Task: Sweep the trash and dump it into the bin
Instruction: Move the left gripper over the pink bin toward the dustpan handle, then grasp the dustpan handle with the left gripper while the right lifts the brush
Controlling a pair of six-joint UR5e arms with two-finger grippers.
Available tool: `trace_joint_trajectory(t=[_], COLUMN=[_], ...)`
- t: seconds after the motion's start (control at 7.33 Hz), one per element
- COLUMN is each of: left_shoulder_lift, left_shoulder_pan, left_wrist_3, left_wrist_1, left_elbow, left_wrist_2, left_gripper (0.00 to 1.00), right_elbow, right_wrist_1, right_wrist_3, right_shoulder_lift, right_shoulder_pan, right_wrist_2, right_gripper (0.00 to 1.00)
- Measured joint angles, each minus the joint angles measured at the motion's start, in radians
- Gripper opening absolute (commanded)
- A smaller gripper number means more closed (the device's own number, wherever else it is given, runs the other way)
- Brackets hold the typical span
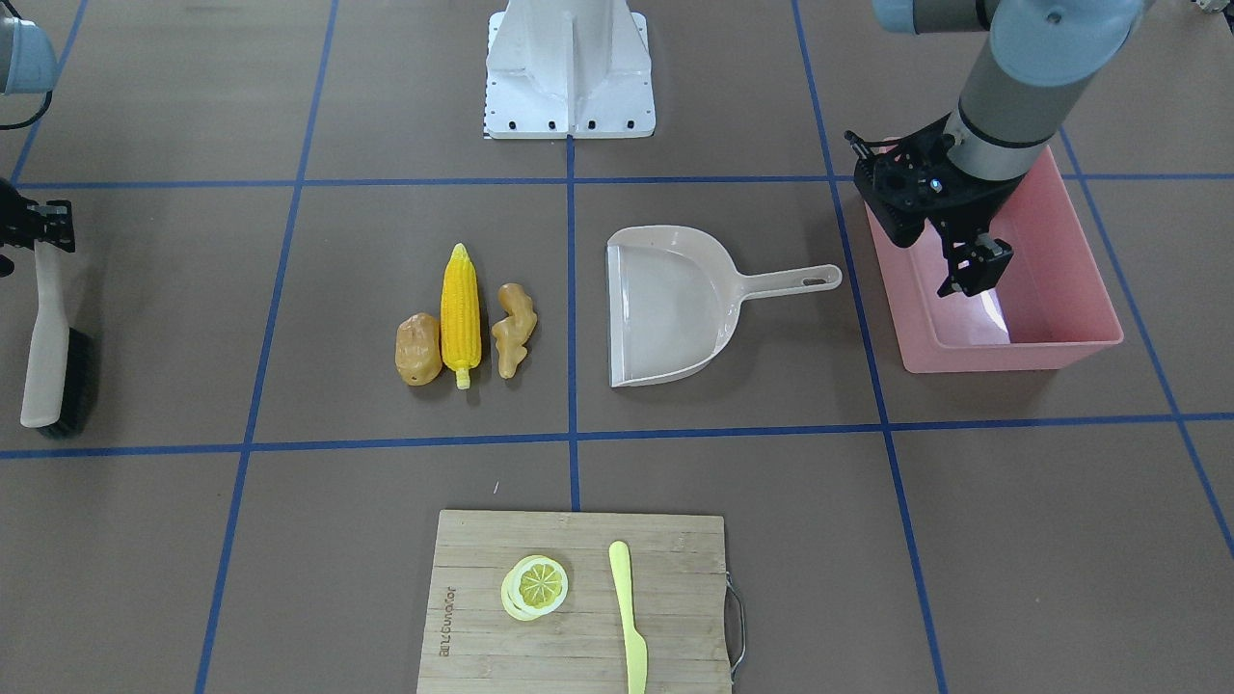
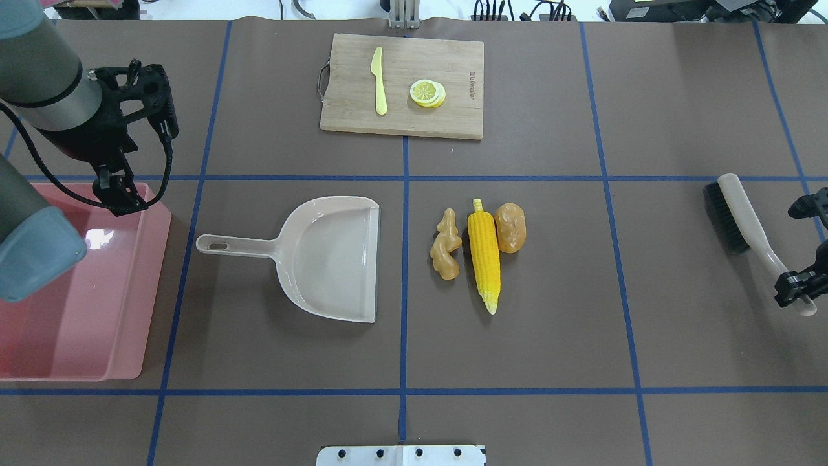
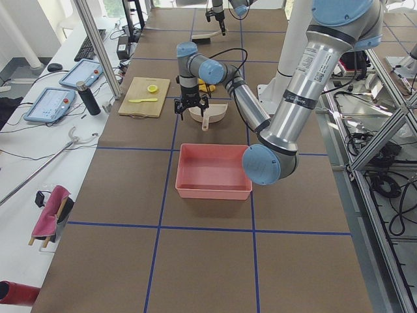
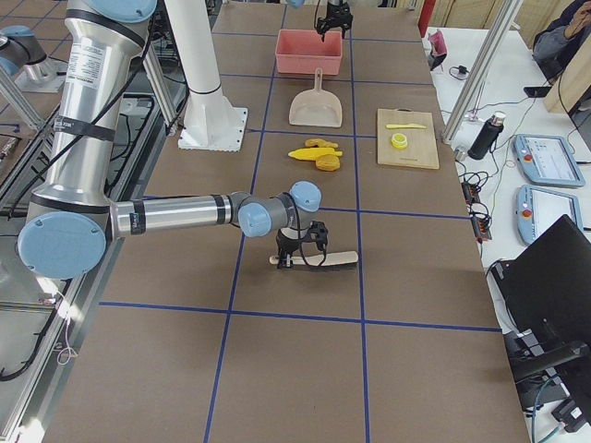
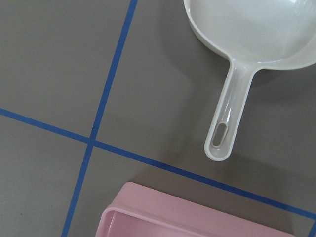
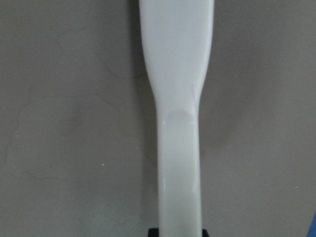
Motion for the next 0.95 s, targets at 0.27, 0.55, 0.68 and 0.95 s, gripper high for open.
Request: trace_joint_trajectory(t=[0.27, 0.55, 0.68, 0.95], left_shoulder_lift=[0.002, -0.008, -0.017, -0.029], left_shoulder_pan=[0.047, 0.104, 0.144, 0.205], left_wrist_3=[0.002, 0.003, 0.002, -0.002], left_wrist_1=[-0.125, -0.158, -0.166, -0.173], left_elbow=[0.053, 0.069, 0.069, 0.073], left_wrist_2=[0.000, 0.000, 0.000, 0.000], left_gripper=[0.97, 0.97, 0.97, 0.97], right_elbow=[0.009, 0.045, 0.071, 0.103], right_wrist_1=[0.000, -0.013, -0.026, -0.036], right_wrist_3=[0.001, 0.001, -0.001, 0.002], right_shoulder_lift=[0.002, 0.004, 0.009, 0.030], right_shoulder_pan=[0.001, 0.024, 0.051, 0.072], right_wrist_2=[0.000, 0.008, 0.022, 0.054], right_gripper=[0.00, 0.00, 0.00, 0.00])
